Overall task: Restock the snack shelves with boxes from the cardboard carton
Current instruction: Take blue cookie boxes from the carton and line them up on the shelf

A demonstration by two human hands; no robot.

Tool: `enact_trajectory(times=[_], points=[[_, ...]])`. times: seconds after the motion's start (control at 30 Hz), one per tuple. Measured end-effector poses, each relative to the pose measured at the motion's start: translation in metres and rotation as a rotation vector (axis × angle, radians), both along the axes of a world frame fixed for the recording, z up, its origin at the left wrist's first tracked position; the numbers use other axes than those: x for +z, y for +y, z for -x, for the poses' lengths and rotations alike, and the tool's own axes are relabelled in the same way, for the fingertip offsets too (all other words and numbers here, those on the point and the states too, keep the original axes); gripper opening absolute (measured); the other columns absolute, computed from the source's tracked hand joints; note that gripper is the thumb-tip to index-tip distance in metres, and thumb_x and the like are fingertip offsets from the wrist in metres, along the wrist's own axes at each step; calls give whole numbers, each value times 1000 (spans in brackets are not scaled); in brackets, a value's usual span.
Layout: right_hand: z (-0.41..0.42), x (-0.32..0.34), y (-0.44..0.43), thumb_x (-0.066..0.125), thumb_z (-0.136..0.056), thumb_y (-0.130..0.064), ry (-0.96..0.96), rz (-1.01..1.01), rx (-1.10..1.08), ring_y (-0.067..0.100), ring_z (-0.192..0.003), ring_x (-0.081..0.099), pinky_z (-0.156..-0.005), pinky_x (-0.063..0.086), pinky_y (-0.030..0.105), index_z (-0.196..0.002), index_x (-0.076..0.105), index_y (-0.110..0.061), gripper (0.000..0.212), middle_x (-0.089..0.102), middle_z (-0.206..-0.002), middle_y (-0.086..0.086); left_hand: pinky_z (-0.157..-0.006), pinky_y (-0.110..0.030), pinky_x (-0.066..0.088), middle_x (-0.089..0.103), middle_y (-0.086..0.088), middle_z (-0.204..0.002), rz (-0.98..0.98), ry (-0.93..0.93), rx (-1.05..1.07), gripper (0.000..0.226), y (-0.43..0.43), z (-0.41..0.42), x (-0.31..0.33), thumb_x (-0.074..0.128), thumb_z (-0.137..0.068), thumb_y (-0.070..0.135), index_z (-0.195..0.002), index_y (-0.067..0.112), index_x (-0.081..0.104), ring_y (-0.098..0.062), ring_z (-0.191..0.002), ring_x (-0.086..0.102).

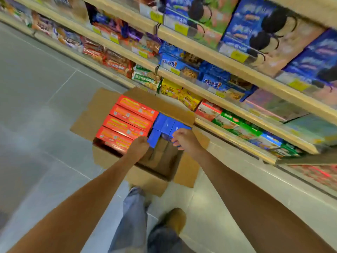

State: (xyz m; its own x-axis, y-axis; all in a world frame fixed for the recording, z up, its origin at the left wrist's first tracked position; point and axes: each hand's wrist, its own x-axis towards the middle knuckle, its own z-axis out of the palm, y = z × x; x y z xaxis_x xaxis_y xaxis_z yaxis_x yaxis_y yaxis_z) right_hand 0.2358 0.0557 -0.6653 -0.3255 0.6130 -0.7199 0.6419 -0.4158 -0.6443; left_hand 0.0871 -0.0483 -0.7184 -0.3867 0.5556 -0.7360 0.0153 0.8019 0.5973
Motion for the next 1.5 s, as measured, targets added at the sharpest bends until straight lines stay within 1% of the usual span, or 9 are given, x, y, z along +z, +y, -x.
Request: enact_trajectory(times=[0.23,0.37,0.67,0.93,1.03,1.1,1.23,1.33,1.5], points=[[14,-119,4,40,-98,-18,-33,79,46,18,-74,56,-68,47,29,-102,55,-11,17,61,-94,5,-80,-30,39,57,-6,-92,-20,2,85,28,1,-14,-91,45,-92,2,-116,11,57,-20,-87,51],[29,-176,1,36,-98,-20,-54,116,88,19,-84,58,-86,51,36,-103,55,-16,20,60,-99,3,-59,-25,38,57,-3,-79,15,83,-34,23,10,-13,-143,47,-90,3,-107,17,50,-21,-73,52],[46,-251,1,39,-100,-15,-67,255,20,30,-119,51,-100,46,44,-136,40,-9,36,49,-131,15,-113,-45,29,25,-12,-147,32,258,-260,62,16,-18,-222,52,-86,12,-143,6,27,-33,-136,28],[37,-280,5,47,-98,-37,-128,253,-44,35,-122,52,-101,47,45,-138,38,-6,51,46,-138,22,-47,-5,38,59,-1,-101,-13,-6,-267,50,22,-16,-222,34,-87,-14,-127,11,51,-7,-66,55],[34,-289,3,57,-90,-46,-171,236,-36,30,-104,58,-93,52,43,-123,48,-6,52,55,-118,18,-77,-20,50,50,-3,-133,-5,-91,-342,69,14,-20,-212,27,-83,-22,-141,13,39,-21,-101,59],[26,-288,1,60,-88,-47,-237,175,-15,25,-89,55,-90,53,42,-110,50,-8,46,53,-104,13,-74,-15,44,44,2,-139,27,-155,-420,77,7,-20,-216,26,-79,-22,-143,20,37,-3,-93,54],[4,-271,-2,65,-83,-44,-337,97,51,29,-89,63,-78,54,40,-107,58,-5,46,62,-99,18,-61,-13,28,48,-2,-114,124,-251,-494,69,6,-23,-203,29,-81,-15,-134,24,49,1,-76,40],[-8,-238,-3,66,-82,-43,-302,102,68,22,-80,62,-67,49,32,-96,61,-12,35,63,-88,6,-60,-10,42,55,-14,-121,29,-167,-280,46,18,-30,-166,31,-90,-15,-127,3,53,-18,-100,55],[-14,-135,15,64,-81,-42,-249,55,152,24,-92,67,-69,47,32,-99,66,-9,38,69,-102,11,-73,-22,49,55,-12,-88,-131,-87,-207,28,44,-17,-74,37,-90,-10,-98,10,55,-22,-84,58]])
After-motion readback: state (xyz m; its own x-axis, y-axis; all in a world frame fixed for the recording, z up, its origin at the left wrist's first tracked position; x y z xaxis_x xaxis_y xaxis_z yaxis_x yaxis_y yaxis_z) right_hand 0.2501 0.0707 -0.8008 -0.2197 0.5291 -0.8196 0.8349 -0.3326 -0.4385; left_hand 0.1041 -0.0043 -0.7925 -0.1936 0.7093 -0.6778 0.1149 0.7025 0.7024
